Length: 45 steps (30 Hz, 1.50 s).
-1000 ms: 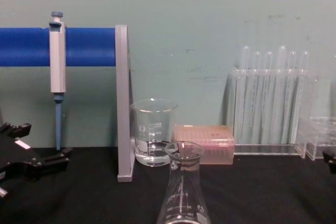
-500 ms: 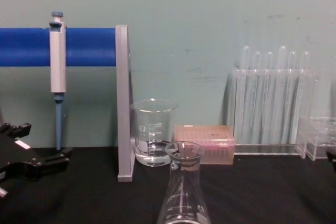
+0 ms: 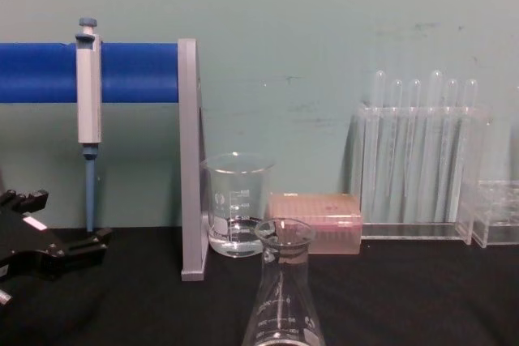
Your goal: Grasp the erlenmeyer flask with one hand, shake it three times, then place it back.
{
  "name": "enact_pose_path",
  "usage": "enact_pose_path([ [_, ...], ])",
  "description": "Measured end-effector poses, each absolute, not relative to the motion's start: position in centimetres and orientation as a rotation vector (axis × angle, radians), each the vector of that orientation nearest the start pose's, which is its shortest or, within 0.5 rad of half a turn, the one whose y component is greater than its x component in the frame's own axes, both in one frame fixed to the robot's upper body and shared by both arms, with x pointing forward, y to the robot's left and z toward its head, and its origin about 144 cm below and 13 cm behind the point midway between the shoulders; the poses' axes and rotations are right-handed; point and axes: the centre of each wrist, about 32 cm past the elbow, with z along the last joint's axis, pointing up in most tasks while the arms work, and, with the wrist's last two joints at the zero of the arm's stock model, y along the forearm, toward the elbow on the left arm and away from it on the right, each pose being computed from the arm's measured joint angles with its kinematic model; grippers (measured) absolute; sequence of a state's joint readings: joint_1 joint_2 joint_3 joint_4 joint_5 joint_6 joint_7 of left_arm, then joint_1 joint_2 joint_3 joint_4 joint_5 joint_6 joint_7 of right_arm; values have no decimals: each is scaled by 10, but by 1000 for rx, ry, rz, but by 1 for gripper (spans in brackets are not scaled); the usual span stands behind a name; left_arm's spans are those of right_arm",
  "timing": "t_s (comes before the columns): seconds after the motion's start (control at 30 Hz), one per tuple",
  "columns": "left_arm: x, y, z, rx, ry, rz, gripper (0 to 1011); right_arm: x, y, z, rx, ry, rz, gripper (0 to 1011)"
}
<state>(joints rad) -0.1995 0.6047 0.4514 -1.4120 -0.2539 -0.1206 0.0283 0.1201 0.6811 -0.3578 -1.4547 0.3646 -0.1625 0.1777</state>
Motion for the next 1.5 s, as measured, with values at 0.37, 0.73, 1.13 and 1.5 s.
enact_pose_path([
  [0.37, 489, 310, 1140, 304, -285, 1248, 1001, 457, -359, 1152, -221, -128, -937, 1000],
  [0.73, 489, 310, 1140, 304, -285, 1248, 1001, 462, -343, 1152, -169, -106, -754, 1000],
  [1.13, 489, 310, 1140, 304, -285, 1248, 1001, 478, -322, 1148, -134, -116, -598, 1000],
  [1.5, 489, 310, 1140, 304, -285, 1248, 1001, 496, -310, 1146, -123, -117, -507, 1000],
])
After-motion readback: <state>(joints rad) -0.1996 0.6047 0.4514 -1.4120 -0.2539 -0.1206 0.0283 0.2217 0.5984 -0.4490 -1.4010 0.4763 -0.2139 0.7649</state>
